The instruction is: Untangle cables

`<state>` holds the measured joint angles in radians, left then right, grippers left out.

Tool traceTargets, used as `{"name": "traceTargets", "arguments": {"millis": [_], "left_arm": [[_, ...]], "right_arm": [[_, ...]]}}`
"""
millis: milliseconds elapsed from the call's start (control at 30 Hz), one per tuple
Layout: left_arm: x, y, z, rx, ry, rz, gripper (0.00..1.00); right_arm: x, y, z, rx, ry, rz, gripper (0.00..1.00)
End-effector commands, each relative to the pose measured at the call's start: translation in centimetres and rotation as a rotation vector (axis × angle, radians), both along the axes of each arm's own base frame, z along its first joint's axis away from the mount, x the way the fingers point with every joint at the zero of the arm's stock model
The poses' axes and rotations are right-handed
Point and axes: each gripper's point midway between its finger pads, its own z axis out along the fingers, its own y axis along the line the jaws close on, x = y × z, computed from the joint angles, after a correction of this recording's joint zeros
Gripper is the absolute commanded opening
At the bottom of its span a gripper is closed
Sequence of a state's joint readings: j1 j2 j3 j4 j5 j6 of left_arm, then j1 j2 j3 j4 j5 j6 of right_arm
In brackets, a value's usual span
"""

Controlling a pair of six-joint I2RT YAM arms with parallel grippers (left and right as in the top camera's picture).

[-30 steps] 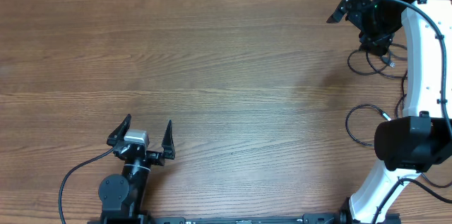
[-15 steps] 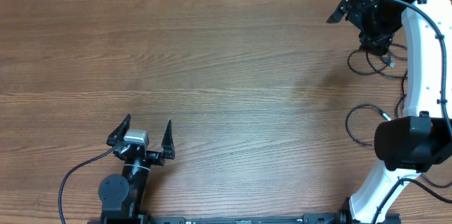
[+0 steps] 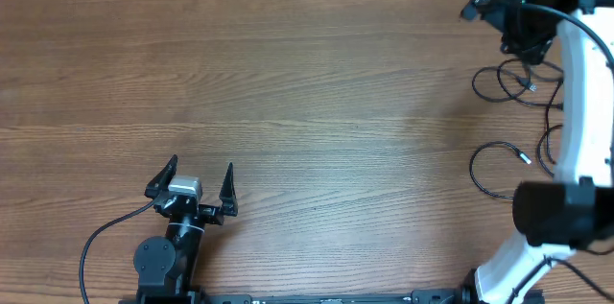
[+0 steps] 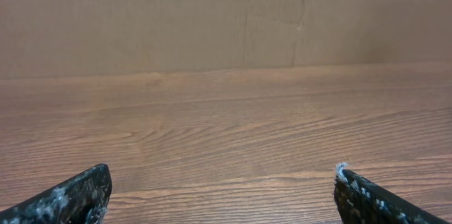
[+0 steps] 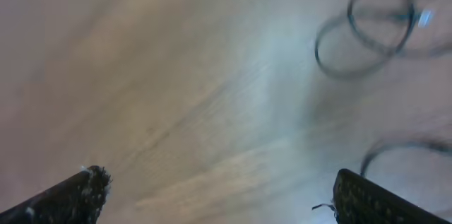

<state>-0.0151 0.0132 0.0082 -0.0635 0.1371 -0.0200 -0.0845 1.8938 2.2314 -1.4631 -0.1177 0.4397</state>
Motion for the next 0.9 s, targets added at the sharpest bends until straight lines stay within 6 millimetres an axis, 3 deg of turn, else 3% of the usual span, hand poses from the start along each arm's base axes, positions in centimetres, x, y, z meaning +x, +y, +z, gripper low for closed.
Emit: {"name": "traceTargets", "arguments": {"millis": [0,233,400,533,667,867], "left_arm": [[0.0,0.2,-0.1,-0.005,-0.001,0.012,1.0],[0.0,0.2,-0.1,-0.005,-0.001,0.012,1.0],[0.0,0.2,-0.1,-0.005,-0.001,0.012,1.0],[0.0,0.2,-0.1,-0.005,-0.001,0.012,1.0],[0.0,0.2,-0.1,-0.005,-0.001,0.012,0.99],[0.0,0.2,-0.1,-0.005,-0.001,0.012,1.0]], "right_arm": [[-1.9,0.6,6.3,-0.075,-0.184,0.005,1.0],[-4.0,2.5,12.2,-0.231,-0.374,-0.002,1.0],[-5.2,3.6,14.6,-0.227,-0.48,0.001,1.0],[-5.8,3.6,13.1,-0.213,-0.529,-0.003,1.0],[-6.4,3.6,10.0,-0.204,-0.58,-0.008,1.0],[-7.1,3.4,7.0,-0.18,-0.766,-0.039,1.0]]}}
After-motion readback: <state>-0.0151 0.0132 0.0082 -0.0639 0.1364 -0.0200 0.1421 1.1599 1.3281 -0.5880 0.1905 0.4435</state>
